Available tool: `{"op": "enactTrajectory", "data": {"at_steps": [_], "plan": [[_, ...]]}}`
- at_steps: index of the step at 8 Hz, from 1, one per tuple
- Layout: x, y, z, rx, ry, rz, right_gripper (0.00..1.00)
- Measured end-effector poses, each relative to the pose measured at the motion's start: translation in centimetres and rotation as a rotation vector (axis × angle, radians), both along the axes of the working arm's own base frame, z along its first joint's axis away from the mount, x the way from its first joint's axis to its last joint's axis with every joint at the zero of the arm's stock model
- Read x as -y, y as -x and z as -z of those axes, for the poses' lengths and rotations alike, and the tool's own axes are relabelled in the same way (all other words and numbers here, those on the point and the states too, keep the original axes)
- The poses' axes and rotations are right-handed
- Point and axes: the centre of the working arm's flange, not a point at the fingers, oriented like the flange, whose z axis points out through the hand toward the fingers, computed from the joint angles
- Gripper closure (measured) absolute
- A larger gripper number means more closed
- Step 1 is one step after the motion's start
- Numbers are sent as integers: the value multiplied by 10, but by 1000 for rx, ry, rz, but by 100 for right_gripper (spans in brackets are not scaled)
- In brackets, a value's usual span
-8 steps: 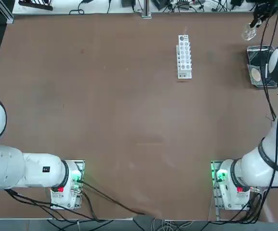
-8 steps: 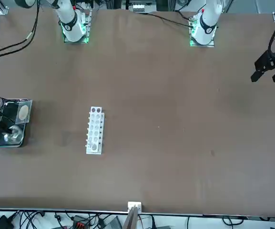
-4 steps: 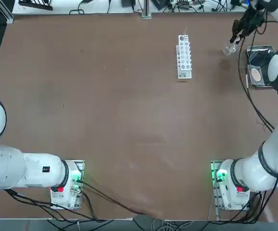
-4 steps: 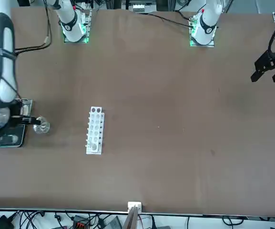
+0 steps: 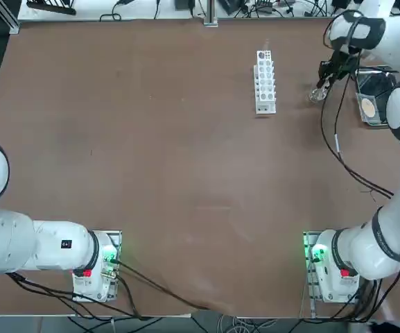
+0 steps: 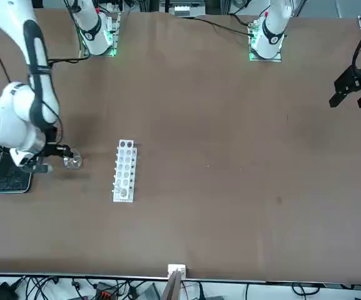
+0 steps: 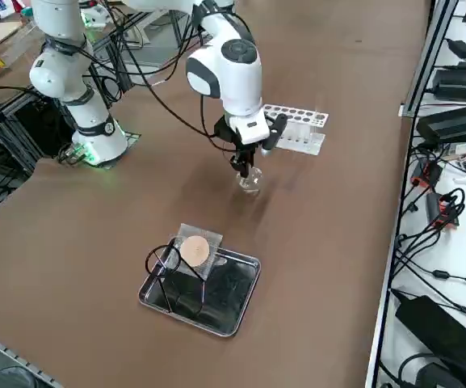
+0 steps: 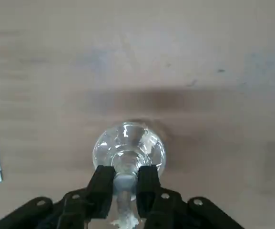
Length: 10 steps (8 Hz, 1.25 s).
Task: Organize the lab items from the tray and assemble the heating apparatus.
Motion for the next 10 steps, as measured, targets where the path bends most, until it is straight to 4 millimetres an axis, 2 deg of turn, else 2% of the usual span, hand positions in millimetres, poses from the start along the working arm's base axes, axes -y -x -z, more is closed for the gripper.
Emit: {"op": "enactTrajectory", "data": {"at_steps": [1,3,6,7,8,9,10], "plan": [[-7,2,3,-1,3,-2,71],[-8,2,4,-2,4,-1,70],[-14,2,2,-21,11,-28,20],[-12,-3,-11,-55,34,-63,1],[-4,-13,-38,-82,71,-93,0],[14,-23,-71,-88,119,-107,0],[39,-26,-91,-82,160,-118,0]]}}
